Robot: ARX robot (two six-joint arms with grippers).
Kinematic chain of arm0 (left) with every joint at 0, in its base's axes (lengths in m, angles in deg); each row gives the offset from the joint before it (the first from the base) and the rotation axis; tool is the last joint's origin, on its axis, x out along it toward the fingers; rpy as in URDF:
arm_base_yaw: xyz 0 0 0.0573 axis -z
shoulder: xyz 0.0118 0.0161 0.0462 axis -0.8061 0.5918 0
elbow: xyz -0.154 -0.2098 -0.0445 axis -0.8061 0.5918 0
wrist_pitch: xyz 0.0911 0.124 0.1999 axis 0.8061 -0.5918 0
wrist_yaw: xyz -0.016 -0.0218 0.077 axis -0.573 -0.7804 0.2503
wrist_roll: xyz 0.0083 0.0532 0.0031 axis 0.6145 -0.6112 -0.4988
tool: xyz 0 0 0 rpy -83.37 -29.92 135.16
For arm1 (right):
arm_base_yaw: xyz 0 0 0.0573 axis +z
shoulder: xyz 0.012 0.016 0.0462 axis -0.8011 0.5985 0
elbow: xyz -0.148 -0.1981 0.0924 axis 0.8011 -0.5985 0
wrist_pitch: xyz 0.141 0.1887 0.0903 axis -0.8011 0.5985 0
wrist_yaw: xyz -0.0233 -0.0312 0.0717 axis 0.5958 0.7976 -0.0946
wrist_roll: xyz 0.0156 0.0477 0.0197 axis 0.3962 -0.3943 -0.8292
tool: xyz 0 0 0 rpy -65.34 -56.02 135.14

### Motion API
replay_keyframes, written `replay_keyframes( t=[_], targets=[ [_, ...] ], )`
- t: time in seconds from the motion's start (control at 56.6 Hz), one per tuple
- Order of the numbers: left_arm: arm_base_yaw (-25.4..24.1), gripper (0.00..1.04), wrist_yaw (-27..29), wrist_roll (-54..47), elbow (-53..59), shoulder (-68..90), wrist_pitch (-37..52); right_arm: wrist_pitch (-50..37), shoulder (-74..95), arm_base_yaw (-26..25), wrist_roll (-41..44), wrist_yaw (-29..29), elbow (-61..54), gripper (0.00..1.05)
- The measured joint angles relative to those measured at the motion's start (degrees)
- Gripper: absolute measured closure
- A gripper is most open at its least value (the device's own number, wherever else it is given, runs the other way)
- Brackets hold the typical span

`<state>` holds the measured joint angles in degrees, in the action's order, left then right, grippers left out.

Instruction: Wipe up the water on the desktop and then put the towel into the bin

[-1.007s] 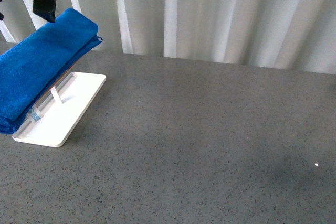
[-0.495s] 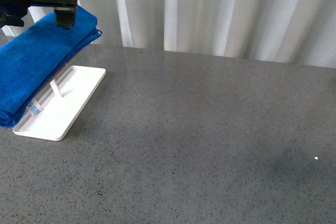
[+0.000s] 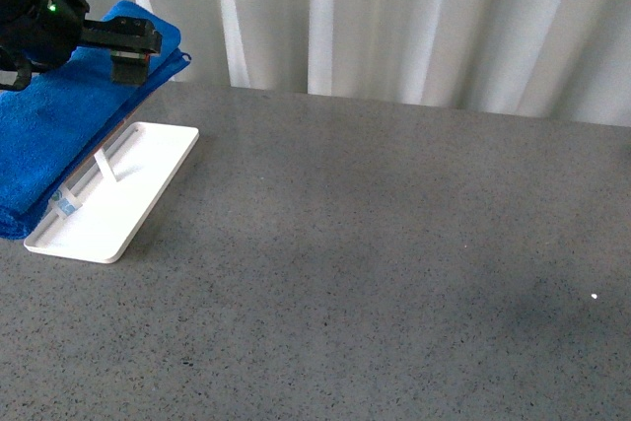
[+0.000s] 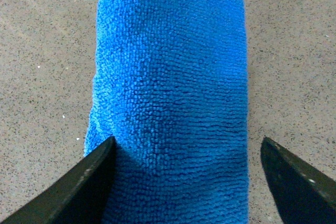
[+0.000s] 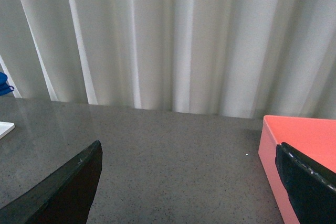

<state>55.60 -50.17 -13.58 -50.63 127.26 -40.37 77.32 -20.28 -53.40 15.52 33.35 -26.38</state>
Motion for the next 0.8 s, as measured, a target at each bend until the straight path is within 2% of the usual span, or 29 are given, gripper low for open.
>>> replay_keyframes(
  t=[0.283,0.353,0.548,0.795],
  targets=[
    [-0.61,0.87,0.20,-1.11,1.77,0.00,2.56,0.00,0.00,0.00,0.00,0.00,0.00,0.07],
    [-0.46,0.98,-0.33,-1.07,2.40,0.00,3.34,0.00,0.00,0.00,0.00,0.00,0.00,0.07],
    [0.07,1.00,-1.14,-1.31,3.17,-0.55,3.52,0.00,0.00,0.00,0.00,0.00,0.00,0.07],
    [-0.17,1.00,-3.72,-1.97,0.94,-6.25,-0.83,0.00,0.00,0.00,0.00,0.00,0.00,0.07]
  ],
)
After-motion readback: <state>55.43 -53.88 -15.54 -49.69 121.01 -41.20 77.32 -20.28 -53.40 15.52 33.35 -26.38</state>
